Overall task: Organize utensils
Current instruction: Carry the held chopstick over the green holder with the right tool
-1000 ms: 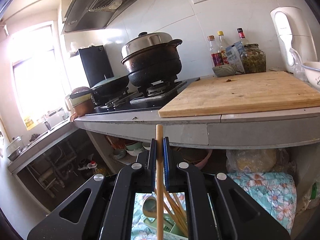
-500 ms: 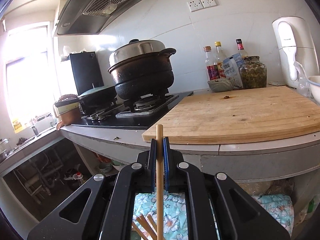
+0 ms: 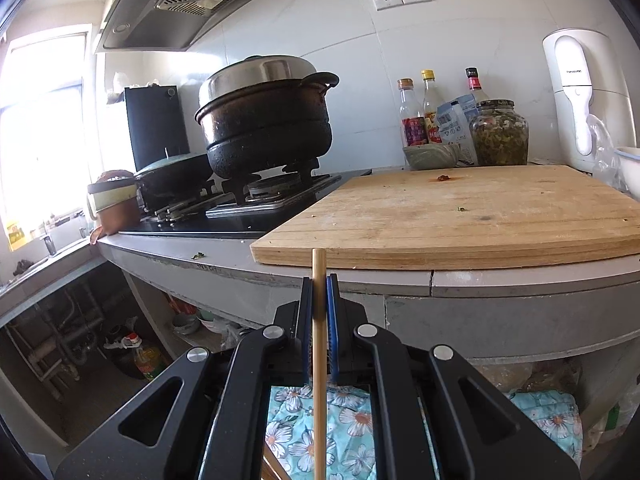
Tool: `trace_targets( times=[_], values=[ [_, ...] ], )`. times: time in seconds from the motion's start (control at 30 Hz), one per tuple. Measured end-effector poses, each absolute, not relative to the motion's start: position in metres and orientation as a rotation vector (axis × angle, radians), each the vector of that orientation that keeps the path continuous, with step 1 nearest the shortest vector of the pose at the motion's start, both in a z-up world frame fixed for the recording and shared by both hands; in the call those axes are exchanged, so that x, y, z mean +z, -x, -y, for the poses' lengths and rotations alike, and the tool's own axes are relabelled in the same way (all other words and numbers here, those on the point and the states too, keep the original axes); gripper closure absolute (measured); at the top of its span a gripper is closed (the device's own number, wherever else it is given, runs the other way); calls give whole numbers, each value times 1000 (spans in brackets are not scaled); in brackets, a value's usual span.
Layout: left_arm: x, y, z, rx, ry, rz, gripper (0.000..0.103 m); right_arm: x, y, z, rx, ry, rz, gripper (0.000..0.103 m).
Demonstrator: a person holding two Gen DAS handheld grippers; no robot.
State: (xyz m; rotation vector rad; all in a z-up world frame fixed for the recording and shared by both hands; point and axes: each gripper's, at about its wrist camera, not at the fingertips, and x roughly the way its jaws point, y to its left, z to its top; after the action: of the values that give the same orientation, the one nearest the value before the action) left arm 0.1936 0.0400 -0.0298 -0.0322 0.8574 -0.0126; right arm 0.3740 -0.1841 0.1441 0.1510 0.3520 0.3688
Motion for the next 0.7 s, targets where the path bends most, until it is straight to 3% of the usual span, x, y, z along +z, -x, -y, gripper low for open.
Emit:
trace_targets(
  times=[0.7],
  values=[
    [-27,-191,-39,-20,35,-859,13,130,-345,193,386,-91,-385,96]
  ],
)
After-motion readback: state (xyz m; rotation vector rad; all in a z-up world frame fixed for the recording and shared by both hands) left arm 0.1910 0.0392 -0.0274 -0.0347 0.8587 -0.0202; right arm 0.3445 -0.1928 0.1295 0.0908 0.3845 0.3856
